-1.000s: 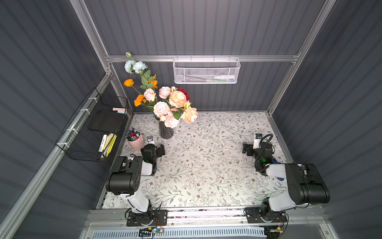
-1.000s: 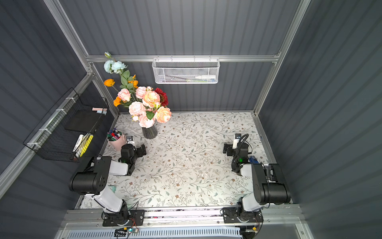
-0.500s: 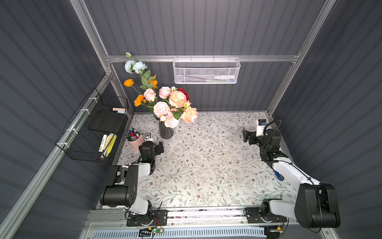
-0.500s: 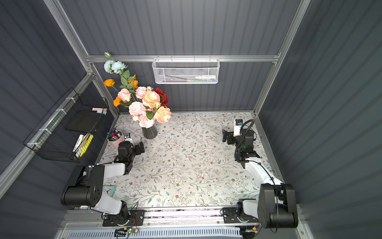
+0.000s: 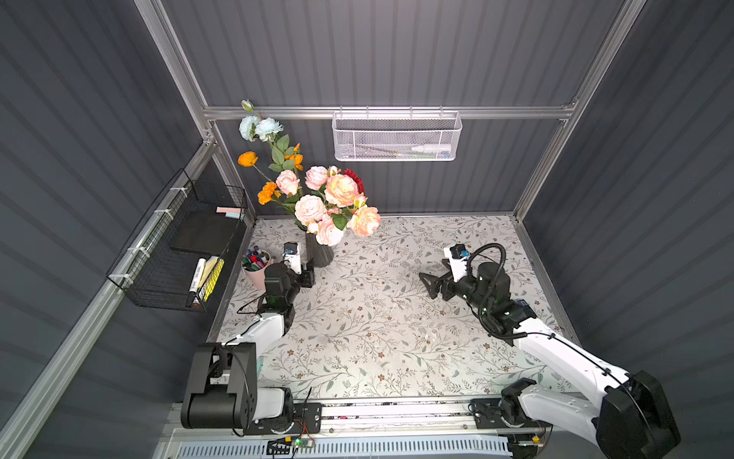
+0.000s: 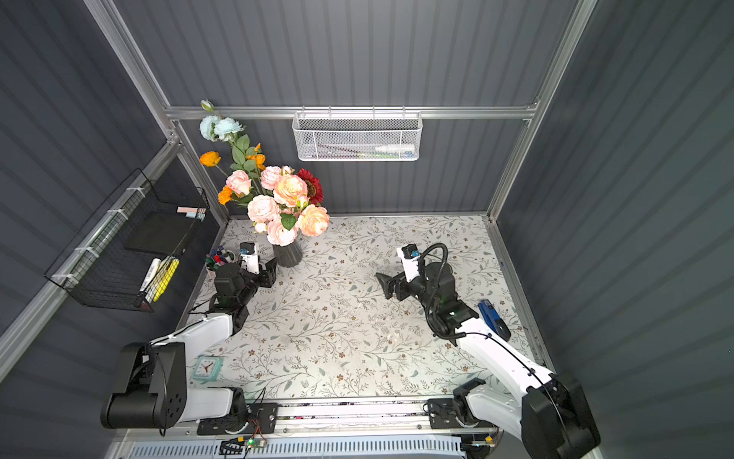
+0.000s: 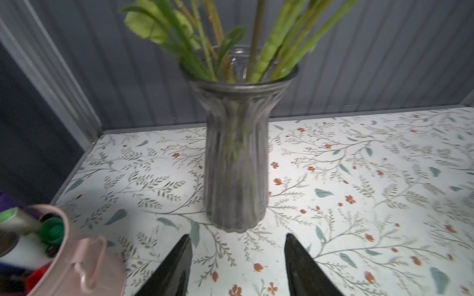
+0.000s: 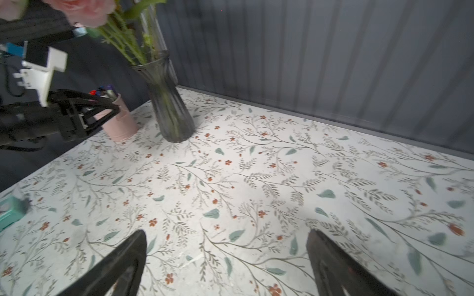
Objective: Pick out pink flowers from the vase
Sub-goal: Pick up the flower from the vase.
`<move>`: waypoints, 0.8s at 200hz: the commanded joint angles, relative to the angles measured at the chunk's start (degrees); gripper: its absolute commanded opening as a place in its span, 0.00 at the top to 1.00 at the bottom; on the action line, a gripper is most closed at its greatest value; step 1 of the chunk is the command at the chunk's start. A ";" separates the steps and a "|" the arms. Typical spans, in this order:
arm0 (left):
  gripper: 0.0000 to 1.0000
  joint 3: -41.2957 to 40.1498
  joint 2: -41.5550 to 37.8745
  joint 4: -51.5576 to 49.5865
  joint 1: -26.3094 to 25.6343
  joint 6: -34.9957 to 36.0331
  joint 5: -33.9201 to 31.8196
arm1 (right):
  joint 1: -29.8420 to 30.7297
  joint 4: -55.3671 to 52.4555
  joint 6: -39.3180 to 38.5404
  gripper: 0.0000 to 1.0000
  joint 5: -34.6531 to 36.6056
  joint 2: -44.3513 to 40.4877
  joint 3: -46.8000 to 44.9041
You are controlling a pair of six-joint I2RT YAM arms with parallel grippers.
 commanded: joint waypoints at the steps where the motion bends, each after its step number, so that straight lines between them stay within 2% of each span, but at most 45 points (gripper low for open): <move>1: 0.57 1.44 -2.06 4.74 -0.28 7.36 12.08 | 4.55 9.74 -1.67 0.01 -1.25 1.12 -1.78; 11: 0.65 1.35 -2.14 6.12 -0.31 10.66 14.66 | 6.80 13.81 -3.44 0.01 -0.86 2.17 -2.53; 19: 0.65 1.16 -2.23 8.71 -0.25 12.74 15.30 | 8.60 16.49 -4.50 0.01 -0.46 3.31 -2.98; 53: 0.65 0.40 -1.44 15.42 -0.23 11.75 15.83 | 12.36 28.23 -2.26 0.01 -1.90 10.55 -2.82; 86: 0.71 0.09 2.91 28.17 1.09 6.87 17.74 | 14.82 34.41 0.36 0.01 -2.17 16.17 -1.04; 112: 0.73 1.77 8.66 38.17 3.98 -1.82 19.45 | 16.12 35.67 0.70 0.01 -2.46 18.06 -0.03; 126: 0.73 3.01 10.99 39.88 4.75 -4.82 19.71 | 16.36 36.24 1.04 0.01 -2.55 18.28 -0.03; 160: 0.69 5.06 13.55 40.30 4.92 -5.28 19.05 | 16.76 36.61 1.14 0.01 -3.12 18.47 0.64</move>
